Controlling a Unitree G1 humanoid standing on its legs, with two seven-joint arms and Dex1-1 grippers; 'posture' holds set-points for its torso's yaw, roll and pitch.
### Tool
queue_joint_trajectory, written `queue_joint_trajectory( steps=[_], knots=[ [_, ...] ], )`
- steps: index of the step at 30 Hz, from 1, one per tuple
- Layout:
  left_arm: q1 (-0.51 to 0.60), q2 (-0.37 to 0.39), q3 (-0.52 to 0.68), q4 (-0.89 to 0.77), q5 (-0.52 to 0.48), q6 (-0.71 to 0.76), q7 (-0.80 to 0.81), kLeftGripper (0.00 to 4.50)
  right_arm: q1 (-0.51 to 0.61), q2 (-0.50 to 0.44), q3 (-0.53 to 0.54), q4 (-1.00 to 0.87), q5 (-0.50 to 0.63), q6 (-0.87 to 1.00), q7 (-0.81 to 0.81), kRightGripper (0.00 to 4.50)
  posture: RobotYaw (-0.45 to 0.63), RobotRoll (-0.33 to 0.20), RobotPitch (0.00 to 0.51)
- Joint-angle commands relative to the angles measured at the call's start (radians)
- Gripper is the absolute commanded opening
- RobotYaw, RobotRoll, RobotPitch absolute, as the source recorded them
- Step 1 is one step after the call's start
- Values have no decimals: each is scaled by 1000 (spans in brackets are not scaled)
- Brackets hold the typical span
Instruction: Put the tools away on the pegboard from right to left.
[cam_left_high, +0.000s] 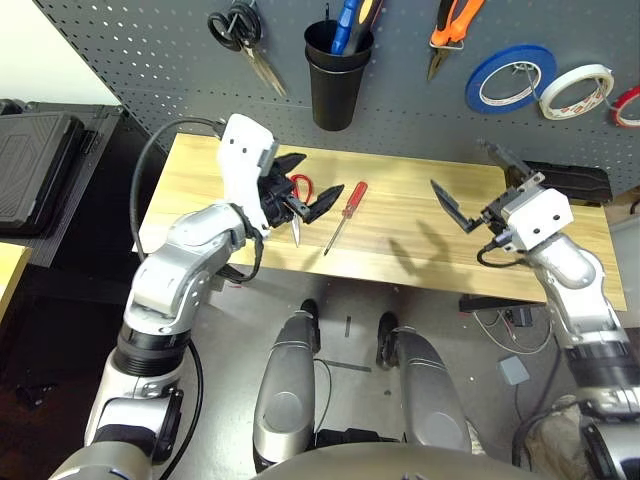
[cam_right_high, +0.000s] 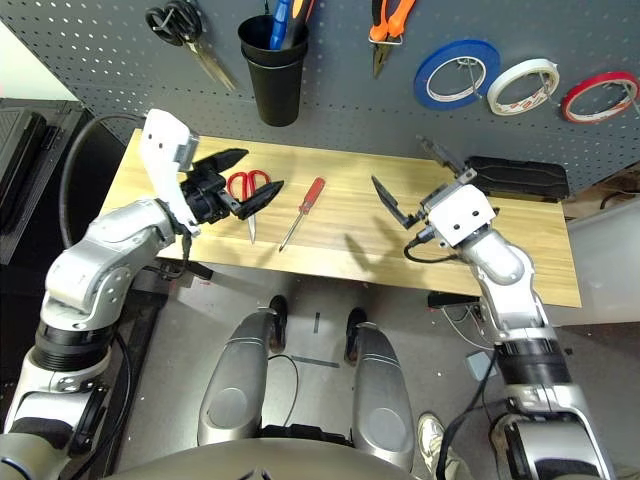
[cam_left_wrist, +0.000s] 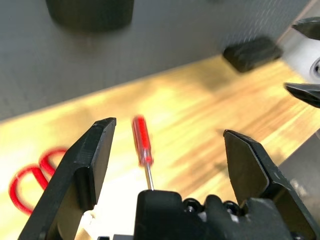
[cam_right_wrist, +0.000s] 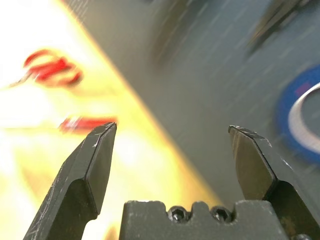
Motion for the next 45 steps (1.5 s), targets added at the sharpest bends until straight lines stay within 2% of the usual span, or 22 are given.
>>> queue_joint_trajectory(
  steps=[1,4,13,18,24,31,37,40,43,45],
  knots=[
    [-14,-45,-59,87,51,-5,17,4500,43,-29,37,-30,-21,92,48,4479,200,0,338],
    [-46,-91,-82,171,89,-33,26,4500,51,-40,53,-45,-38,152,62,4479,181,0,343],
    [-229,-235,-113,586,223,-140,72,4500,79,-37,107,-113,-114,314,57,4479,124,0,352],
    [-314,-299,-102,778,263,-214,71,4500,109,-42,112,-167,-140,373,51,4479,80,0,356],
    [-427,-384,-56,1090,288,-327,100,4500,157,-42,100,-251,-157,440,28,4479,3,0,359],
    [-517,-442,6,1394,310,-457,156,4500,219,-40,84,-367,-155,512,12,4479,-70,0,356],
    [-544,-453,56,1536,324,-522,217,4500,246,-44,63,-435,-150,559,5,4479,-114,0,347],
    [-544,-451,85,1571,326,-519,258,3863,249,-44,51,-462,-144,577,6,4500,-124,0,343],
    [-542,-444,95,1586,344,-535,298,2832,251,-45,42,-473,-138,585,12,4500,-128,0,337],
    [-542,-444,111,1590,344,-542,318,1964,251,-46,39,-473,-136,586,15,4500,-123,0,335]
  ],
)
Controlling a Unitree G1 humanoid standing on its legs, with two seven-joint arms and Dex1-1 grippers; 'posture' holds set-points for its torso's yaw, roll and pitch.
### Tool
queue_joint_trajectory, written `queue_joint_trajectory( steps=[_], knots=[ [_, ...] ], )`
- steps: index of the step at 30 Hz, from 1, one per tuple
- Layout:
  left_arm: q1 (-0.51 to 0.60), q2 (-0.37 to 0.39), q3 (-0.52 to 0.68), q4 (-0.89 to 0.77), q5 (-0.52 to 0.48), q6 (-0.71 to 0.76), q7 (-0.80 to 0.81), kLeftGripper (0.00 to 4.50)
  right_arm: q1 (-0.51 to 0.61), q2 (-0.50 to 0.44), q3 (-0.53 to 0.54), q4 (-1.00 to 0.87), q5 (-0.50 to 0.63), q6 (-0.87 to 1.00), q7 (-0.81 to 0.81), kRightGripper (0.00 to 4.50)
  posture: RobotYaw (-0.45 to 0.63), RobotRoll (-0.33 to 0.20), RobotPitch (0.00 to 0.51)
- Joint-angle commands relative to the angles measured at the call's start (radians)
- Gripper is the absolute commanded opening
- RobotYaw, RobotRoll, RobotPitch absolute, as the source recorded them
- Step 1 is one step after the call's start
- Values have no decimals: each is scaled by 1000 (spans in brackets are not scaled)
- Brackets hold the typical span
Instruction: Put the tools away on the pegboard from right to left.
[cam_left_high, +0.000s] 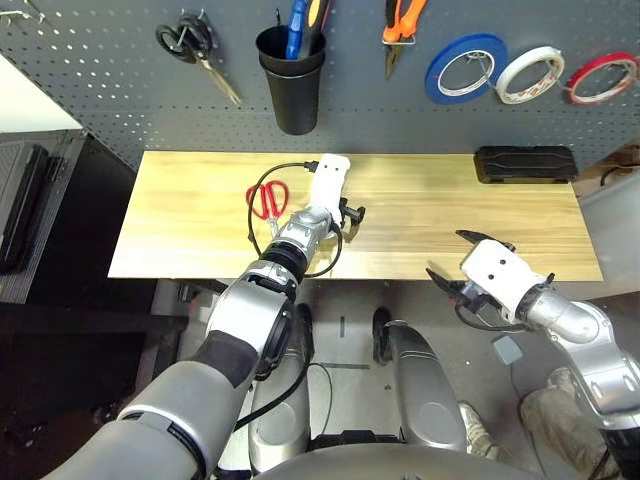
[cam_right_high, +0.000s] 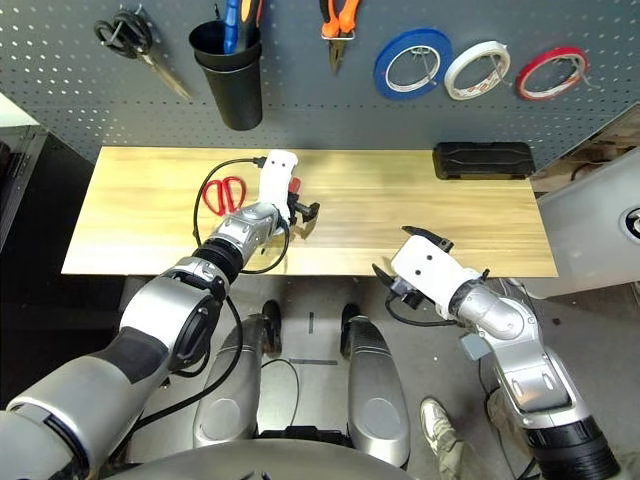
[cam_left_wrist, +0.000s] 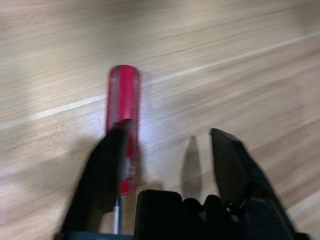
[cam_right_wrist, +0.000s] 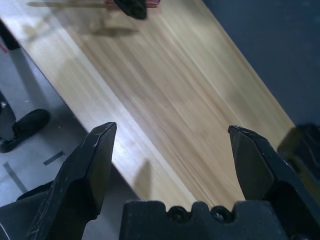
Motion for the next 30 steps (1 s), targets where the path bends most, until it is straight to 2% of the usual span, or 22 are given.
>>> queue_joint_trajectory(
  steps=[1,3,4,6,7,10,11,30],
  knots=[
    [18,-6,23,48,14,3,33,1815,20,-10,-10,-11,15,10,11,4500,-118,0,334],
    [18,-5,29,51,19,3,44,1867,16,-10,-10,-9,18,7,13,4500,-113,0,334],
    [21,-3,25,52,29,-3,50,2052,12,-10,-8,-8,19,7,14,4500,-112,0,334],
    [25,-1,24,53,38,-9,57,2674,4,-10,-6,-4,21,6,16,4500,-106,0,333],
    [25,-1,29,52,38,-11,57,3149,-1,-10,-4,-1,21,6,17,4500,-104,0,333],
    [26,-3,31,45,45,-28,54,4203,-8,-12,-5,11,22,2,21,4500,-94,0,333],
    [26,-3,29,44,50,-33,56,4454,-8,-13,-5,14,23,0,22,4500,-94,0,333],
    [39,16,66,51,74,-27,152,4454,-15,-16,5,34,23,-17,28,4500,-79,0,331]
  ],
)
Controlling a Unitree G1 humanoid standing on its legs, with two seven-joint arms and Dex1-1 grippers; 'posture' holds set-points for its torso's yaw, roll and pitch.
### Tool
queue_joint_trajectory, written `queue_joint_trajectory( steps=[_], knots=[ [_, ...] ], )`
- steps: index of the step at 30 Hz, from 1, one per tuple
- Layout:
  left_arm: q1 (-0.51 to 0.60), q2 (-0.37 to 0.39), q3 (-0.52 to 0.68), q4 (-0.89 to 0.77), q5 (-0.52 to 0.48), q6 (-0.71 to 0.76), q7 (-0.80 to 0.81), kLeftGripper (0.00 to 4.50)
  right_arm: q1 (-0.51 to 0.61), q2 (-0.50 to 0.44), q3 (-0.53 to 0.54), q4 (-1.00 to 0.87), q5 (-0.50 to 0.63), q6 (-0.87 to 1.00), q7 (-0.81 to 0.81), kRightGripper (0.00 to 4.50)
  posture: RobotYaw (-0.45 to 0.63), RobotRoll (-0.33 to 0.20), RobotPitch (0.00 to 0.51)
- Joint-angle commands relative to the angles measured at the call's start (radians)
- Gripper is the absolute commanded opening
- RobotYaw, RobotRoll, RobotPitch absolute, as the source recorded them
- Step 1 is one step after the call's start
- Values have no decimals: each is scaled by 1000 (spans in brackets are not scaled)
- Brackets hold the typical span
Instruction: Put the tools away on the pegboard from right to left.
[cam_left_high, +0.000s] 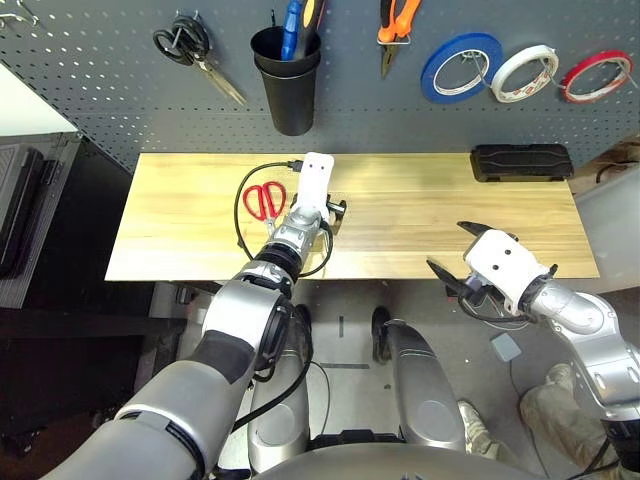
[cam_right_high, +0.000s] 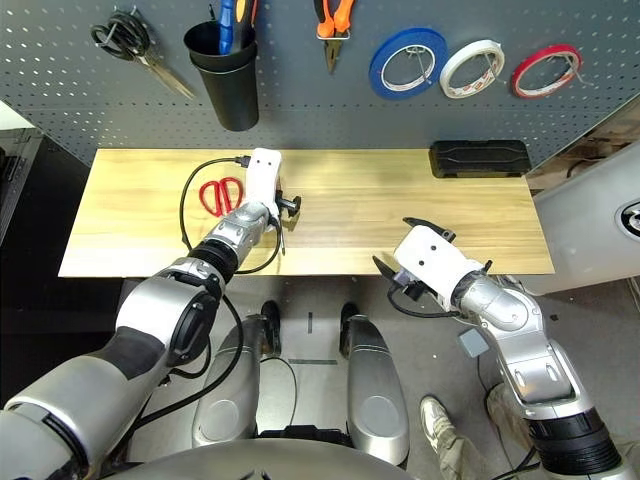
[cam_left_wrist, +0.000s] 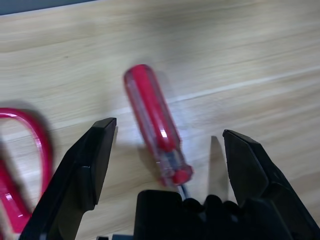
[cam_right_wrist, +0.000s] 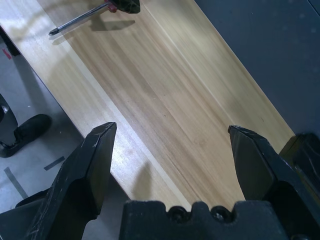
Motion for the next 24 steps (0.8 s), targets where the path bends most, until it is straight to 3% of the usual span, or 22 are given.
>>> queue_joint_trajectory(
  steps=[1,7,11,18,24],
  knots=[
    [36,-14,15,38,-2,25,6,4454,20,-10,4,10,2,-8,10,4500,-80,0,331],
    [62,-28,48,49,-13,53,0,4454,9,-18,0,9,9,-22,23,4500,-88,0,327],
    [75,-37,79,53,-28,52,10,3544,8,-22,-7,8,23,-41,35,4500,-88,0,323],
    [71,-45,112,47,-35,38,20,871,-1,-34,-8,26,25,-68,48,4500,-67,0,317],
    [77,-46,118,17,-43,21,-17,802,-26,-34,0,65,26,-93,54,4500,-36,0,315]
  ],
)
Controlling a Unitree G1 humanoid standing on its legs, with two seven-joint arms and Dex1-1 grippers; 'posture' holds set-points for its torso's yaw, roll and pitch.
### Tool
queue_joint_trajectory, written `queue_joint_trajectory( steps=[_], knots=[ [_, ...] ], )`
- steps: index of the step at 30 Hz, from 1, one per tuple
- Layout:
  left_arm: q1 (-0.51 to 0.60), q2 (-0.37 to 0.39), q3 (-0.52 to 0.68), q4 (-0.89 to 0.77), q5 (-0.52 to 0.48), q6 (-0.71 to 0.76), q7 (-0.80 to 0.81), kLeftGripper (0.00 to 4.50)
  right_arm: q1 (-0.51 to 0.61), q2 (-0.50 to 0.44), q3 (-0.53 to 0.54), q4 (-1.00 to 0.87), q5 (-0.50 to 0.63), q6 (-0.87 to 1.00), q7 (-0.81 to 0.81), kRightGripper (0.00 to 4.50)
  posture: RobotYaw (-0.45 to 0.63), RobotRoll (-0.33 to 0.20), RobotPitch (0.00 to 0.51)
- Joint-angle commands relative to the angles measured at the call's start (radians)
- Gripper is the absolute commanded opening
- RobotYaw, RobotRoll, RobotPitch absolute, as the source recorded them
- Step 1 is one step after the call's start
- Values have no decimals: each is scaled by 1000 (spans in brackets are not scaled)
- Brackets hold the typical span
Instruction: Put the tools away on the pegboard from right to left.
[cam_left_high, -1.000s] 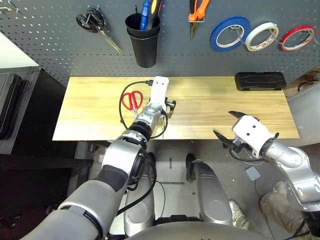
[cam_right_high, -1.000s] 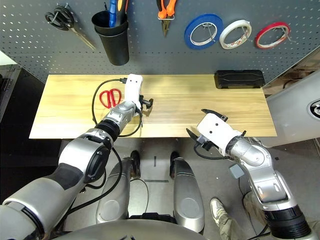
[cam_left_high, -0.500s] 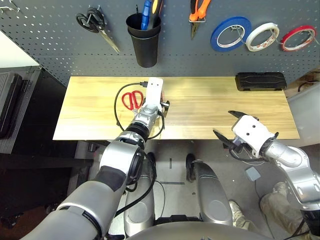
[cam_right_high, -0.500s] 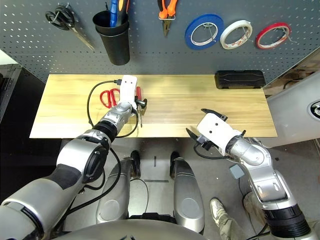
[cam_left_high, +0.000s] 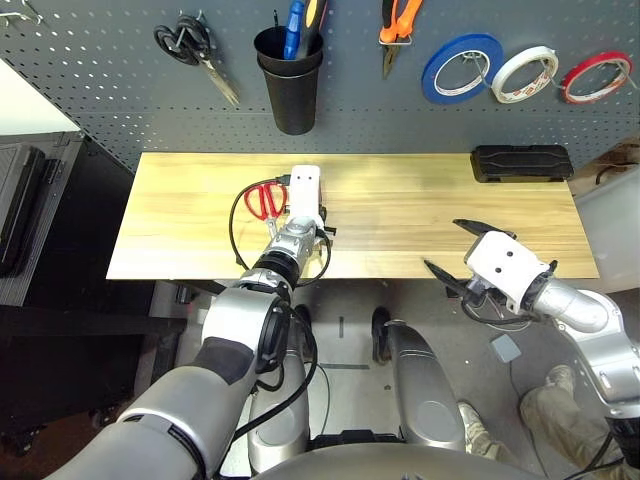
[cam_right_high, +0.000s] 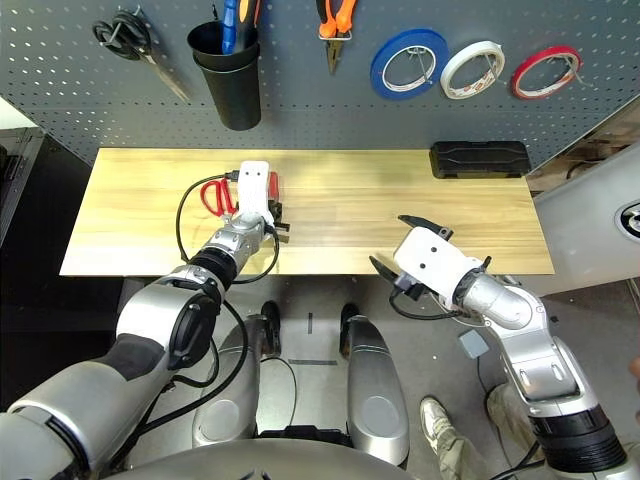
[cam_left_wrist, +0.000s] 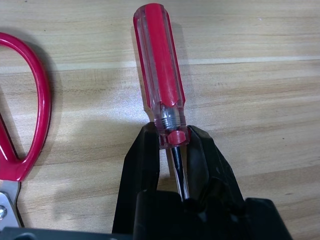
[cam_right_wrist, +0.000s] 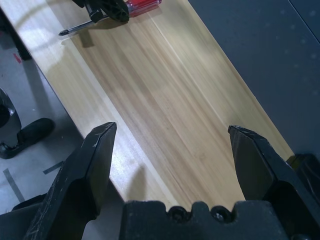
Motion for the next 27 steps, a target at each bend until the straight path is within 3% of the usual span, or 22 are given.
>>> queue_joint_trajectory(
  steps=[1,6,20,27],
  knots=[
    [46,-14,-8,-9,-7,-1,-40,802,1,-10,2,34,7,-25,14,4500,-26,0,315],
    [115,-11,-44,-137,-6,-1,-107,802,-39,-7,0,104,16,-89,28,4500,14,0,315],
    [613,-9,-104,-1121,-55,263,-118,802,-272,64,-18,576,154,-412,142,4500,222,0,314],
    [767,-53,-87,-1394,-129,227,-90,802,-405,92,-21,801,170,-516,194,4500,303,0,304]
  ],
)
